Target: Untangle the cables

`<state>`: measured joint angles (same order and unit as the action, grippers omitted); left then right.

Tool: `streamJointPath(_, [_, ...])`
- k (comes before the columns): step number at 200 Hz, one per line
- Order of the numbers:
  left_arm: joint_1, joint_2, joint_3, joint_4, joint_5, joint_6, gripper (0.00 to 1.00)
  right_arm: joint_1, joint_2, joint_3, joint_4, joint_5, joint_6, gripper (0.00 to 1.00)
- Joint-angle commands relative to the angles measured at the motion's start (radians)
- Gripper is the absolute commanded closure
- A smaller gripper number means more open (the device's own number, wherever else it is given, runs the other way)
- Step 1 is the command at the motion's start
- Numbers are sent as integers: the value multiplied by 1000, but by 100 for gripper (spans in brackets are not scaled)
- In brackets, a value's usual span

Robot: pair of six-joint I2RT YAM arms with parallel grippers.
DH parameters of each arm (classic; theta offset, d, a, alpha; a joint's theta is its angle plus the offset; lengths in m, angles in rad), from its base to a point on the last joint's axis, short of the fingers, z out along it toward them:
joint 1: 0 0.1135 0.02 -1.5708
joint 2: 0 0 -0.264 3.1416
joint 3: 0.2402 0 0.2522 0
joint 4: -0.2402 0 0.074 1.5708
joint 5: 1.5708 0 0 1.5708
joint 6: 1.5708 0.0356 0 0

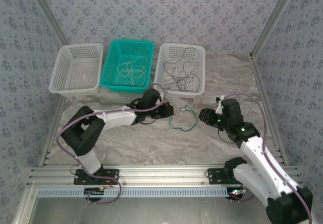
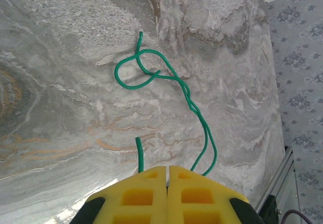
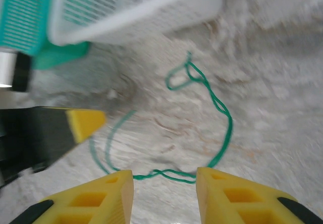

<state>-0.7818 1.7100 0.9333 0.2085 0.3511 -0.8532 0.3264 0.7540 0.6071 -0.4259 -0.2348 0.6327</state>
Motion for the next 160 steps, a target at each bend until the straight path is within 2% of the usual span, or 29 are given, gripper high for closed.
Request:
streamJointPath(1, [-18,-25,32,-9,-4,26,100,37,-74,-59,168,-79,-69,61])
streamJointPath(24, [-25,-34,47,-40,-22,49,100,109,-32,-146,400,-119,-92,63])
streamJointPath(47, [-25,-45,43,-55,-38,58,100,178,107,-164,513,-119,-158,72])
streamJointPath(73, [-24,-57,28,-54,-45,58,100,197,298,-161,654,-236,-187,73])
streamJointPath(92, [-26,-67,17,-49,-50,56,100,215,440,-124,691,-326,-212,73])
streamJointPath(121, [-27,-74,10,-49,-52,57,100,240,602,-103,783,-352,-209,72])
streamJointPath(160, [-28,-85,4,-53,-58,60,100,269,715,-83,858,-363,-203,70])
